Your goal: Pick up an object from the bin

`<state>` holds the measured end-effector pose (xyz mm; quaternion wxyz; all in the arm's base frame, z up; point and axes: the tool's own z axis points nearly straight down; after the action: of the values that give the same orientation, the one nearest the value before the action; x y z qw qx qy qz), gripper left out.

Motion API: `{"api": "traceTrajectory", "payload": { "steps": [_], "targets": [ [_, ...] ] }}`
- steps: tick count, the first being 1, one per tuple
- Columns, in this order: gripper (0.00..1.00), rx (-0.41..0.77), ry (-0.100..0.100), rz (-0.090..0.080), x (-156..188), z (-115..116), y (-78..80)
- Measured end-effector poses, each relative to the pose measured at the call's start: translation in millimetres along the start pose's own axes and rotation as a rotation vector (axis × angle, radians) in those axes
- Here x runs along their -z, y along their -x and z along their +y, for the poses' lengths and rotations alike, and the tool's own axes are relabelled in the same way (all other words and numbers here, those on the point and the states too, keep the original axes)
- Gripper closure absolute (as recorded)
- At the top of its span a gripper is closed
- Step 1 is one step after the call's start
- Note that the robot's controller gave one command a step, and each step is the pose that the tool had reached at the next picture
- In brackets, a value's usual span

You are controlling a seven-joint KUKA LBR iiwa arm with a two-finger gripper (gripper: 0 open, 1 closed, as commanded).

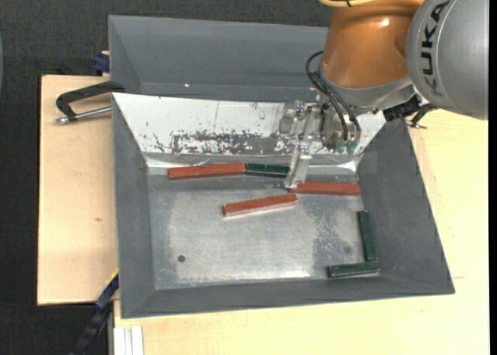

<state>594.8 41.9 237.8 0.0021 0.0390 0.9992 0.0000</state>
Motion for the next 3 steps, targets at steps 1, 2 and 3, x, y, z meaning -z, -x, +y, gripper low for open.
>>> {"api": "traceTrajectory", "payload": {
  "steps": [1,2,3],
  "targets": [
    [0.00,-0.019,0.004,-0.008,-34.4,-4.0,-3.5],
    [0.00,-0.004,0.002,-0.001,-104.6,-62.8,-4.8],
    [0.00,-0.071,-0.004,0.004,-141.4,-63.6,-10.6]
  ]
}}
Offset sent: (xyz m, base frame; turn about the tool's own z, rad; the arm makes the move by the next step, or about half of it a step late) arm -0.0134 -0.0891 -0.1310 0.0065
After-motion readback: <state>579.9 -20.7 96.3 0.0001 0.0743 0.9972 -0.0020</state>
